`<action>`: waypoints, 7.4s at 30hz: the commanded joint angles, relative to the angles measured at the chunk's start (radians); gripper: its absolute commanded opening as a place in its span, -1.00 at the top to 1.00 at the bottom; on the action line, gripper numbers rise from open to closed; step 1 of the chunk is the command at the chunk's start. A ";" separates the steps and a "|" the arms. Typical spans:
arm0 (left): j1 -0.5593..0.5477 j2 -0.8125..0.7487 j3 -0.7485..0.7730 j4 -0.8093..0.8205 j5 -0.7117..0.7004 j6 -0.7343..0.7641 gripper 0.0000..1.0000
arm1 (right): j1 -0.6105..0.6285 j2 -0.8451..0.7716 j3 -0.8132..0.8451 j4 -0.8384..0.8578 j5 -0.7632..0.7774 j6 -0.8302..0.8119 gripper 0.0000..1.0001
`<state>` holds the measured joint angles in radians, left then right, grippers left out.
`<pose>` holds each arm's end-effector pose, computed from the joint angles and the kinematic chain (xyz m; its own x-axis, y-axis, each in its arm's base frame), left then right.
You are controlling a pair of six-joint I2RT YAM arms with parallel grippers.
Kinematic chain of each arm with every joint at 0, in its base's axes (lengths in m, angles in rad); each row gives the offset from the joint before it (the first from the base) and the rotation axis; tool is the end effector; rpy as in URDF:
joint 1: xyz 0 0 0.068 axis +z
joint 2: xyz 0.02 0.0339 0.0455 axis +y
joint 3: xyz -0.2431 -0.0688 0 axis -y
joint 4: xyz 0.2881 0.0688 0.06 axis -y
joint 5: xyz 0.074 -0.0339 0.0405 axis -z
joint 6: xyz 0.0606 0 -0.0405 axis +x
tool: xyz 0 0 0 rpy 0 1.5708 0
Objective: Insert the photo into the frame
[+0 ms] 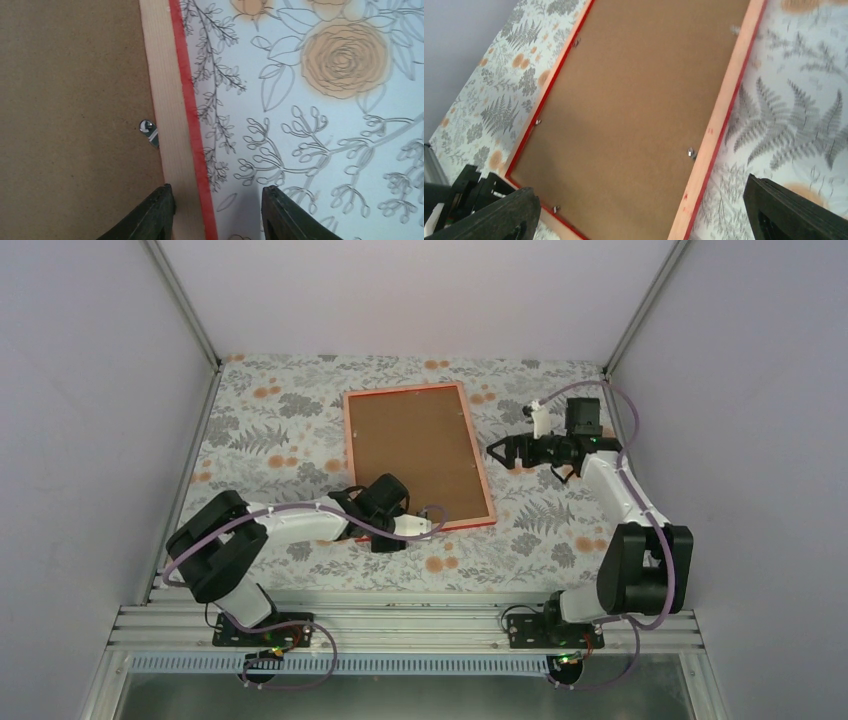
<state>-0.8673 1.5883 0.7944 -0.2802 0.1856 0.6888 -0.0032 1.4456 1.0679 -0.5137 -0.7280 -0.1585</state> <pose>0.2067 -0.2609 0.0758 0.0735 0.8791 -0.4710 0.9840 0.0129 0.1776 0.3546 0.0392 0.2115 -0.7026 -0.1156 -0.7021 -0.5333 0.7389 0.4120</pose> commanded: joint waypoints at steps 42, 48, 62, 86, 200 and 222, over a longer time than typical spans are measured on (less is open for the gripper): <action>-0.022 -0.118 -0.010 -0.069 0.024 -0.128 0.95 | -0.152 0.207 -0.208 0.148 -0.284 0.293 -1.00; -0.023 -0.192 -0.013 -0.085 0.076 -0.109 0.95 | -0.153 0.323 -0.225 0.212 -0.408 0.375 -1.00; -0.027 -0.244 0.011 -0.146 0.209 -0.064 0.95 | -0.060 0.562 -0.135 0.361 -0.608 0.559 -0.77; -0.014 -0.275 0.008 -0.157 0.042 -0.003 0.69 | -0.042 0.440 -0.061 0.277 -0.541 0.535 0.92; 0.619 -0.405 0.005 -0.314 0.154 -0.027 -1.00 | 0.353 0.593 0.573 -0.122 0.115 -0.395 -1.00; 0.280 -0.317 -0.312 0.193 -0.401 0.074 -1.00 | 0.145 1.028 0.966 -0.265 0.018 -0.322 -1.00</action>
<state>-0.5831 1.2308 0.4793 -0.2245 -0.0849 0.7593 0.1749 2.4443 2.0266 -0.7395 -0.6586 -0.4778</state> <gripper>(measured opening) 0.998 0.998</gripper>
